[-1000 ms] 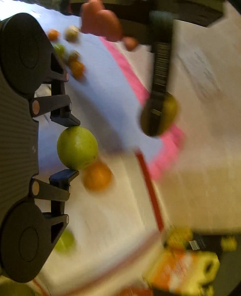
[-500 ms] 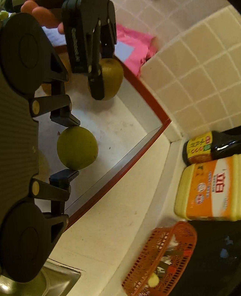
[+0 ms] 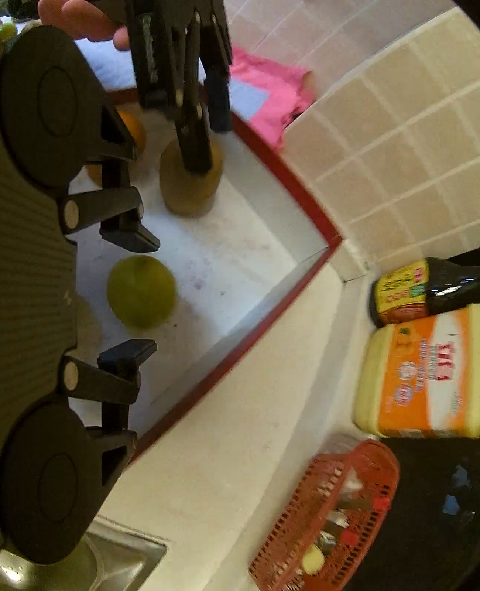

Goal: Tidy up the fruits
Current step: 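Carry the kiwi and lime into the box and open both tools, then withdraw both tools from the box back over the mat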

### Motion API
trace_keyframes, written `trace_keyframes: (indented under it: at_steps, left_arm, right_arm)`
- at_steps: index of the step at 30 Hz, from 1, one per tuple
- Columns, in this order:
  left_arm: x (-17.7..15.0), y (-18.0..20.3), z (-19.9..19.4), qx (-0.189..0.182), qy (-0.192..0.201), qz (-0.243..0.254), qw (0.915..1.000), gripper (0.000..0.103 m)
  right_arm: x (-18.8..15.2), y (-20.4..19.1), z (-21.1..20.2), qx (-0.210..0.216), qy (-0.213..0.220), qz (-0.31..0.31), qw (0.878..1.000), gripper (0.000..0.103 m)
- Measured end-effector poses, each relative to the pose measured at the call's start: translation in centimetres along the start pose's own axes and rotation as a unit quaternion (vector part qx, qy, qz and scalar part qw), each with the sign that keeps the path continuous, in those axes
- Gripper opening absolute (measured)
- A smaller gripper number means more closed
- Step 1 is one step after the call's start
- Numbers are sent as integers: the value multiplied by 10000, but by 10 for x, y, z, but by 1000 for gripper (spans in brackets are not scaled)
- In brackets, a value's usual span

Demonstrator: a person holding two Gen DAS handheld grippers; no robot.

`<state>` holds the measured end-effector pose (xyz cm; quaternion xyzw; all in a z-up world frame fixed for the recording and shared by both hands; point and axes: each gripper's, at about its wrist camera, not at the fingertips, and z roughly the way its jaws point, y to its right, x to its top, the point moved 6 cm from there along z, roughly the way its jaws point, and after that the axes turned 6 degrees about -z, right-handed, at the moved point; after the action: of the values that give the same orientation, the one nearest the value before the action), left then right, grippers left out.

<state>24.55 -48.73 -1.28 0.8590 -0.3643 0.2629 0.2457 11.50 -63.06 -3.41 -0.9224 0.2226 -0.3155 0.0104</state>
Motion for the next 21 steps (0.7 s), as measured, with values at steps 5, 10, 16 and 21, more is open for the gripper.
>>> trace_keyframes:
  at_steps: [5,10,16,21]
  left_arm:
    - [-18,-17,-69,220,456,-268,9984,78]
    - [-61,-39,-145,608,852,-563,9929,79]
    - [-126,-84,-234,1373,1183,-1196,9761,79]
    - [-189,-127,-309,2216,1424,-1917,9455,79]
  right_arm:
    - [1,7,-45,232,356,231,9988,58]
    - [-6,-9,-76,574,517,188,9968,61]
    - [-21,-76,-85,1131,443,-354,9920,61]
    - [-40,-154,-76,1593,218,-1045,9814,66]
